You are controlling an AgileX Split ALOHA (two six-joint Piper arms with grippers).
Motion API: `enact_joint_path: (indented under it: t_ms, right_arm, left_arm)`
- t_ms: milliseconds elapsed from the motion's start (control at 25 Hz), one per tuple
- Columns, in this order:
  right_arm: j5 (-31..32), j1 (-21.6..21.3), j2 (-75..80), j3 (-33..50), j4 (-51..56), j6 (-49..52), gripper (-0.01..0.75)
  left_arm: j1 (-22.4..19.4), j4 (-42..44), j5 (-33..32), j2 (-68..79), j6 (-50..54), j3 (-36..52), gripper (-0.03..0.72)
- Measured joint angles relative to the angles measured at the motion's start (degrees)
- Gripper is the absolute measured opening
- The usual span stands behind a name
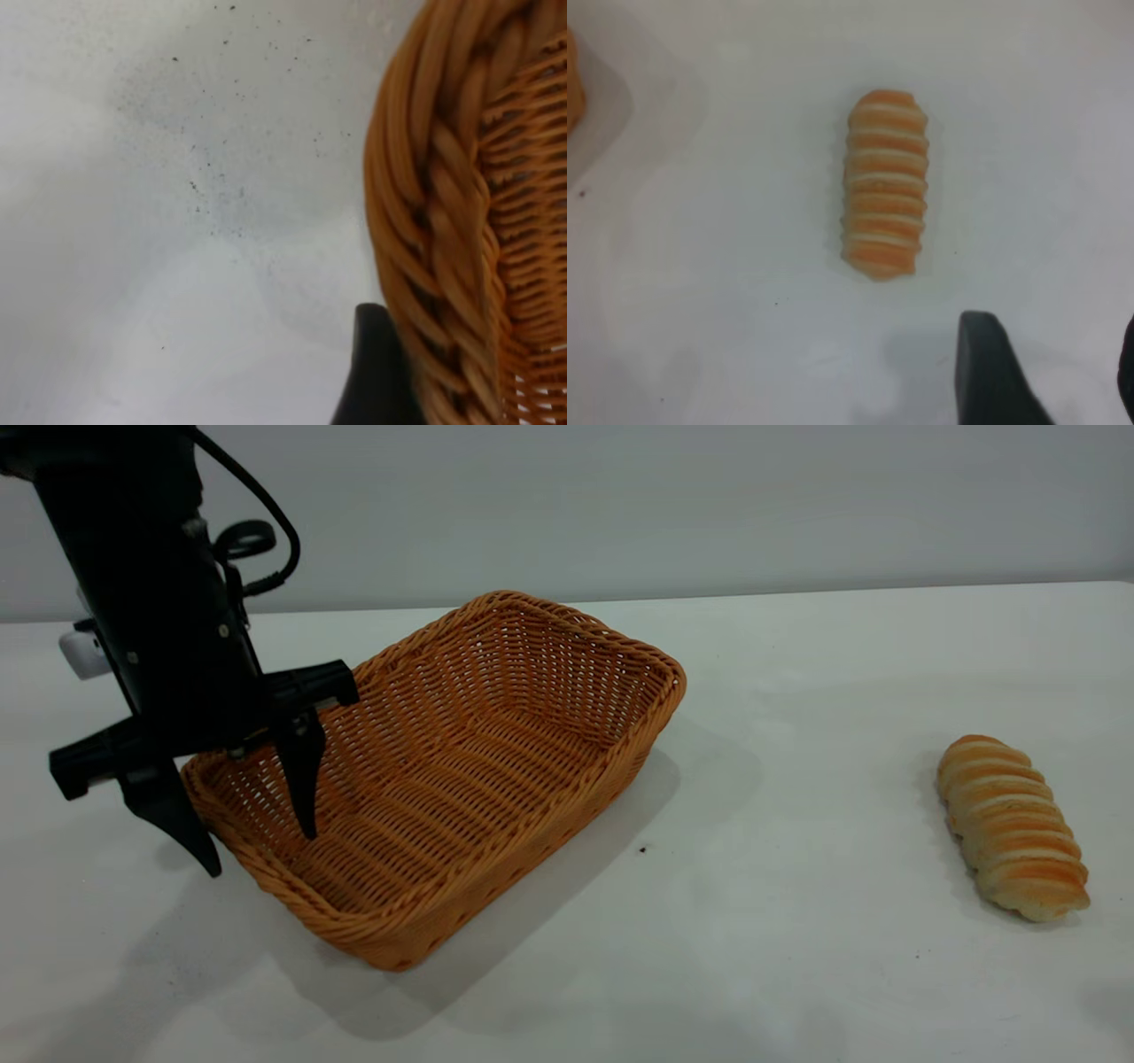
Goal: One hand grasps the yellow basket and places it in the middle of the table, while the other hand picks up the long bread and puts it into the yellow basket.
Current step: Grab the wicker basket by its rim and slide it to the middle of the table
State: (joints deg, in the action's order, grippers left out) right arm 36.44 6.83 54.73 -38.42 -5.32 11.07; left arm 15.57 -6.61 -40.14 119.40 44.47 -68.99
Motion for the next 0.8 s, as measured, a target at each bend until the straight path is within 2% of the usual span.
enact_joint_path:
  t_ms: [160,280,320,480,520,600,800]
  right_arm:
    - [0.0,0.0,0.0,0.0,0.0,0.0,0.392]
    - [0.0,0.0,0.0,0.0,0.0,0.0,0.392]
    - [0.0,0.0,0.0,0.0,0.0,0.0,0.392]
    - [0.0,0.0,0.0,0.0,0.0,0.0,0.392]
    - [0.0,0.0,0.0,0.0,0.0,0.0,0.392]
    - [0.0,0.0,0.0,0.0,0.0,0.0,0.392]
    - [0.0,0.0,0.0,0.0,0.0,0.0,0.392]
  left_arm:
    - [0.0,-0.2,1.4,1.0,0.0,0.0,0.571]
    - [0.0,-0.3,3.4,1.0,0.0,0.0,0.505]
    - [0.0,-0.3,3.9,1.0,0.0,0.0,0.468]
    - [0.0,-0.6,4.8,1.0,0.3,0.0,0.199]
    - [0.0,-1.0,5.8,1.0,0.4,0.0,0.164]
    - [0.0,-1.3,6.7,1.0,0.3,-0.1,0.139]
    - [0.0,-1.3,6.9,0.8,-1.7,-0.1,0.139]
